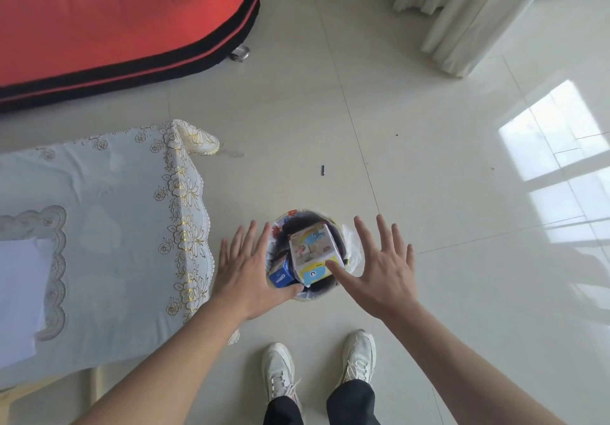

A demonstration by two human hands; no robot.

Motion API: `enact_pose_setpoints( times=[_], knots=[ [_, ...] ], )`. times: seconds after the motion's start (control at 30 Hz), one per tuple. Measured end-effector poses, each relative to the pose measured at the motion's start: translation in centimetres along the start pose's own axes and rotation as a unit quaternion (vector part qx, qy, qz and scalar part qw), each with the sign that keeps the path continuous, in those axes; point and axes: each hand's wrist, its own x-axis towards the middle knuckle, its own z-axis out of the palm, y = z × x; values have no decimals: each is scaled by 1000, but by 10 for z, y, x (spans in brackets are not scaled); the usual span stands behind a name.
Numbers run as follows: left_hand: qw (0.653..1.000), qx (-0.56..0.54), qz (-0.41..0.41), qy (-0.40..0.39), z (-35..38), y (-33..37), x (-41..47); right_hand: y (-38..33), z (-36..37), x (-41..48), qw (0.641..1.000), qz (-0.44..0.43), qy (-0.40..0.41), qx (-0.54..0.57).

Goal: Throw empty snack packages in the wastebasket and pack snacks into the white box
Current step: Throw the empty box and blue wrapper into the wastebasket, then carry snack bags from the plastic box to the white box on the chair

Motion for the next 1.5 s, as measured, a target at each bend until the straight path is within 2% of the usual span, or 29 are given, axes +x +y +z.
enact_pose_setpoints(
  times=[0.17, 0.47, 0.8, 1.17, 1.37, 1.5],
  knots=[
    [999, 18, 32, 31, -60, 19, -28, -20, -60, -13, 999, -35, 35, -17],
    [992, 35, 67, 98, -218, 85, -105, -56, -218, -68, 993, -49, 90, -58],
    [987, 44, 99, 120, -338, 164, -192, -61, -349, -159, 986, -49, 147, -59],
    [954, 85, 252, 136, -406, 252, -221, -30, -416, -261, 975, 81, 198, -55],
    [926, 115, 337, 122, -407, 265, -251, -38, -415, -328, 950, 155, 268, -30],
    [899, 129, 403, 115, -397, 275, -273, -40, -397, -375, 934, 218, 284, -18]
  ],
)
